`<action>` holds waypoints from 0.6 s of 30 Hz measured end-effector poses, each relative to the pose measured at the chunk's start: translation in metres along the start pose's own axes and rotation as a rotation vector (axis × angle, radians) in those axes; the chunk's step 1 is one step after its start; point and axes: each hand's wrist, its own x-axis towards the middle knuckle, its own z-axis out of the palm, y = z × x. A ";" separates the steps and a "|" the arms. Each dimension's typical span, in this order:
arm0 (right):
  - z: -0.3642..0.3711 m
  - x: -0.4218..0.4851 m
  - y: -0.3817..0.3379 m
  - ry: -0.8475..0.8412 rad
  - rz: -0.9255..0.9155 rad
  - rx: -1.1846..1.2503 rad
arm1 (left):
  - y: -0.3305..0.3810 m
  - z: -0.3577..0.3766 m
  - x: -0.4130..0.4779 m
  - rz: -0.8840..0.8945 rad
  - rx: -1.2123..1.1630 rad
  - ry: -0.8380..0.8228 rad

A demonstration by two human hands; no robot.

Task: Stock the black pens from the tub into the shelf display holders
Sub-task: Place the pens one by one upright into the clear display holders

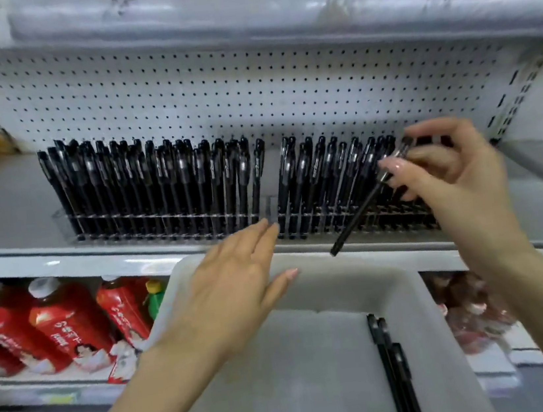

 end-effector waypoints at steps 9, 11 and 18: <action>0.032 0.027 -0.002 0.197 -0.263 -0.249 | -0.001 0.041 0.023 0.042 0.080 0.034; 0.038 0.029 0.006 0.177 -0.266 -0.293 | -0.002 0.044 0.023 0.042 0.074 0.028; 0.042 0.036 0.015 0.169 -0.230 -0.300 | -0.004 0.047 0.021 0.059 0.076 0.030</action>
